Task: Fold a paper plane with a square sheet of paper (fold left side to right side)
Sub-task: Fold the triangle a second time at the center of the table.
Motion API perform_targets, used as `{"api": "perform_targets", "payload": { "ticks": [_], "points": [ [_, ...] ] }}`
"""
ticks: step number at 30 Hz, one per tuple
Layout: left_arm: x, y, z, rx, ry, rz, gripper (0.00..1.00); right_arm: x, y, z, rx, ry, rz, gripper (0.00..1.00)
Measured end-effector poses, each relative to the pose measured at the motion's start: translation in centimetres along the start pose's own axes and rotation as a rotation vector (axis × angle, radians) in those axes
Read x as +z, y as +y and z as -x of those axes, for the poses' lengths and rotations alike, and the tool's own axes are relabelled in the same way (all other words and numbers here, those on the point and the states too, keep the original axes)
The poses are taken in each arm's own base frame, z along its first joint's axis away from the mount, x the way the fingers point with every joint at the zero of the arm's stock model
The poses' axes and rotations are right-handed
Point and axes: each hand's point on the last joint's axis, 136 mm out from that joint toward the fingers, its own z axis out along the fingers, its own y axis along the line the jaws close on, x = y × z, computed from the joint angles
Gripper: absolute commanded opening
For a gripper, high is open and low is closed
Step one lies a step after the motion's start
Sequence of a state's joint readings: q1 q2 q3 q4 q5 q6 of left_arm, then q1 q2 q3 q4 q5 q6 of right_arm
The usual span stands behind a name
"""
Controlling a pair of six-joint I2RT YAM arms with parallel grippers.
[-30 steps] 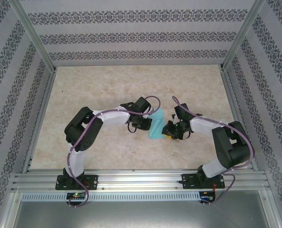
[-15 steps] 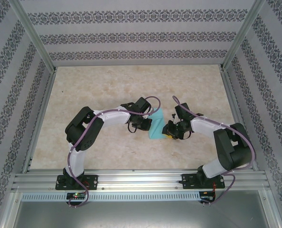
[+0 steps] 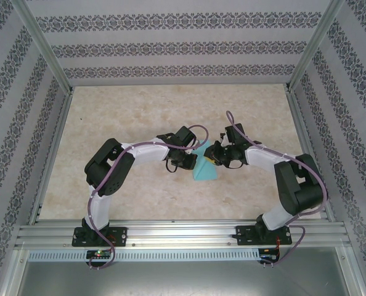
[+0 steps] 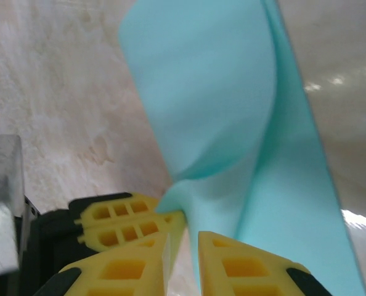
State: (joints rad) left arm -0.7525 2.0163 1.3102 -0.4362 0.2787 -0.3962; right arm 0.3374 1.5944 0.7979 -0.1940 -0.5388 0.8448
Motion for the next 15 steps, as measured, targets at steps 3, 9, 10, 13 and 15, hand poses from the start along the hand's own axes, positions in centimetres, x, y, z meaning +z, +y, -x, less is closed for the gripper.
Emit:
{"api": "perform_targets", "payload": {
  "ticks": [3, 9, 10, 13, 15],
  "points": [
    [0.0, 0.0, 0.0, 0.000, 0.000, 0.000, 0.08, 0.6, 0.7, 0.4, -0.005, 0.001, 0.016, 0.20],
    [0.0, 0.0, 0.0, 0.000, 0.000, 0.000, 0.08, 1.8, 0.1, 0.4, 0.015, 0.022, 0.000, 0.20],
    [0.0, 0.0, 0.0, 0.000, 0.000, 0.000, 0.08, 2.0, -0.1, 0.4, 0.019, 0.025, -0.005, 0.20],
    [0.0, 0.0, 0.0, 0.000, 0.000, 0.000, 0.08, 2.3, -0.7, 0.2, 0.028, 0.034, -0.020, 0.20],
    [0.0, 0.0, 0.0, 0.000, 0.000, 0.000, 0.08, 2.5, -1.0, 0.2, 0.033, 0.037, -0.030, 0.20]
  ]
}}
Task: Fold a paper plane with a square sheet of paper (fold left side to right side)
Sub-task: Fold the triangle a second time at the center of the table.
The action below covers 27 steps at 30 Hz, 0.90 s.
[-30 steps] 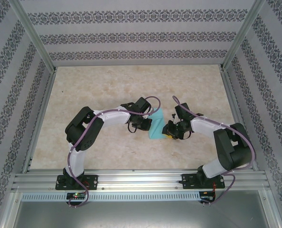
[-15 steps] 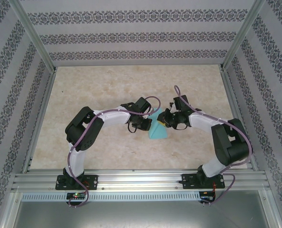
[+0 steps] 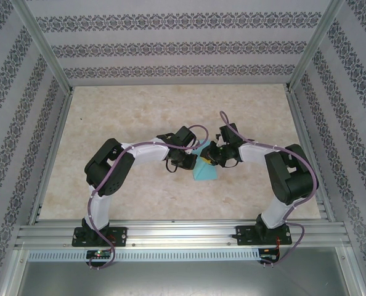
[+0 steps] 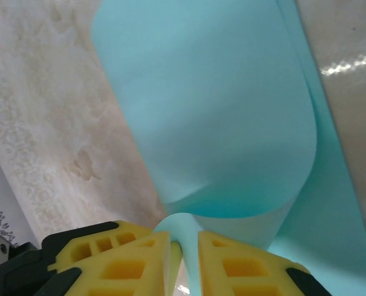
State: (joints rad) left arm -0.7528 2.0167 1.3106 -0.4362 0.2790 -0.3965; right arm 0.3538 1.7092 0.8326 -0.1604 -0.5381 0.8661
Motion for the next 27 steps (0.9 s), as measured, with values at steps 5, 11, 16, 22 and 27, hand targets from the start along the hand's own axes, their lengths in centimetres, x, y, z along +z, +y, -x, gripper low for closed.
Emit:
{"api": "perform_targets", "payload": {
  "ticks": [5, 11, 16, 22, 27],
  "points": [
    [0.0, 0.0, 0.0, 0.000, 0.000, 0.000, 0.08, 0.1, -0.5, 0.0, 0.006, 0.000, -0.021, 0.20],
    [0.0, 0.0, 0.1, 0.000, -0.001, 0.000, 0.08, 0.0, -0.9, -0.1, -0.004, -0.001, -0.044, 0.21],
    [0.1, 0.0, 0.1, 0.000, -0.001, 0.000, 0.08, 0.1, -1.4, -0.2, -0.003, 0.001, -0.063, 0.21],
    [0.1, 0.0, 0.2, -0.001, 0.000, 0.000, 0.08, 0.1, -1.5, -0.2, -0.007, 0.002, -0.071, 0.21],
    [0.1, -0.1, 0.3, -0.001, 0.001, 0.000, 0.08, 0.1, -1.9, -0.3, -0.016, 0.004, -0.085, 0.21]
  ]
}}
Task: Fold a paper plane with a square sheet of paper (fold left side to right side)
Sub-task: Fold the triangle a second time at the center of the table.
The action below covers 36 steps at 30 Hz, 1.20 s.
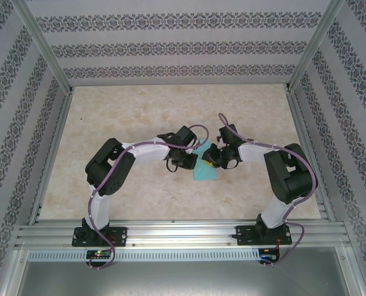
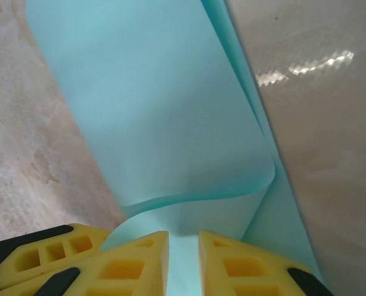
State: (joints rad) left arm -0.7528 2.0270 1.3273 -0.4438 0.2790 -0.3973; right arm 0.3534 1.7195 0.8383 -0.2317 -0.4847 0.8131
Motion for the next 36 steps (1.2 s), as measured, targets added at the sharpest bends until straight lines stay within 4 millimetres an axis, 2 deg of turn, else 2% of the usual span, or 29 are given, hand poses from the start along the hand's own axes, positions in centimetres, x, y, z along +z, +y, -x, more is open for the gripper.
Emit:
{"api": "perform_targets", "payload": {
  "ticks": [9, 18, 21, 25, 31, 36],
  "points": [
    [0.0, 0.0, 0.1, -0.001, 0.002, 0.001, 0.09, 0.3, -0.5, 0.0, -0.001, 0.004, -0.022, 0.21],
    [0.0, 0.0, 0.1, -0.019, 0.000, 0.003, 0.22, 0.3, -0.6, 0.0, -0.011, 0.006, -0.025, 0.21],
    [-0.5, 0.3, 0.1, -0.026, -0.014, 0.017, 0.26, 0.3, -0.7, 0.0, -0.011, 0.006, -0.025, 0.21],
    [-2.4, 0.5, -0.7, -0.042, -0.038, 0.023, 0.30, 0.3, -0.7, 0.0, -0.014, 0.006, -0.025, 0.21],
    [-5.7, -1.6, -1.3, -0.063, -0.108, -0.087, 0.32, 0.3, -0.6, 0.0, -0.014, 0.006, -0.024, 0.21],
    [-6.3, -4.3, -0.7, -0.070, -0.140, -0.219, 0.32, 0.3, -0.6, 0.0, -0.014, 0.006, -0.024, 0.21]
  ]
}}
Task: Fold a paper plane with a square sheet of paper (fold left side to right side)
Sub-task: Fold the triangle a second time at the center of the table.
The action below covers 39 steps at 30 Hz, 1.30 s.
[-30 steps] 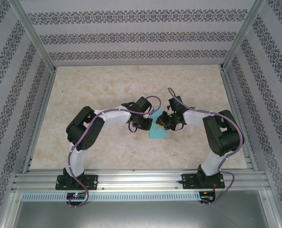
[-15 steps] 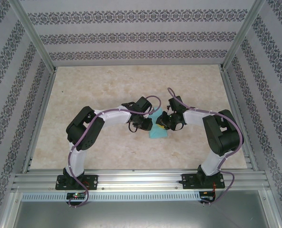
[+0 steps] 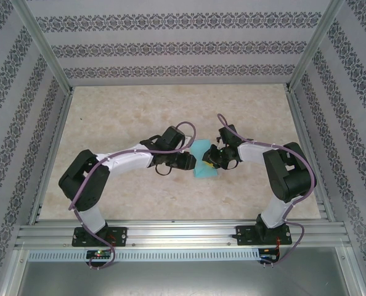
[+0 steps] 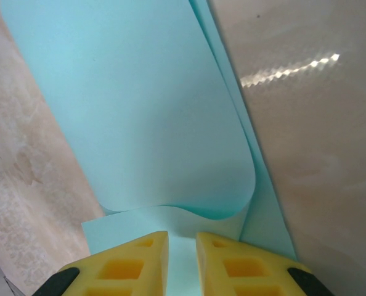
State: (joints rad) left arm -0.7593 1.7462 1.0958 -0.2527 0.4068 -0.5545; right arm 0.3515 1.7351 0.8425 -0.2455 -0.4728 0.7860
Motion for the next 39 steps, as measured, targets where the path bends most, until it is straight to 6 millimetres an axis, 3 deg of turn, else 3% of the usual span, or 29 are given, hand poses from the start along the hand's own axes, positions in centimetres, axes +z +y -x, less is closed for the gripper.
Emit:
{"api": "perform_targets", "payload": {
  "ticks": [5, 16, 39],
  "points": [
    [1.7, -2.2, -0.3, 0.004, 0.022, -0.090, 0.32, 0.0, 0.0, 0.0, 0.000, 0.000, 0.000, 0.21],
    [5.0, -0.9, -1.6, -0.038, 0.105, -0.085, 0.31, 0.0, 0.0, 0.0, 0.001, 0.001, 0.000, 0.21],
    [6.1, 1.0, -3.7, -0.065, 0.192, -0.029, 0.31, 0.0, 0.1, 0.0, -0.002, 0.004, 0.001, 0.22]
  ]
}}
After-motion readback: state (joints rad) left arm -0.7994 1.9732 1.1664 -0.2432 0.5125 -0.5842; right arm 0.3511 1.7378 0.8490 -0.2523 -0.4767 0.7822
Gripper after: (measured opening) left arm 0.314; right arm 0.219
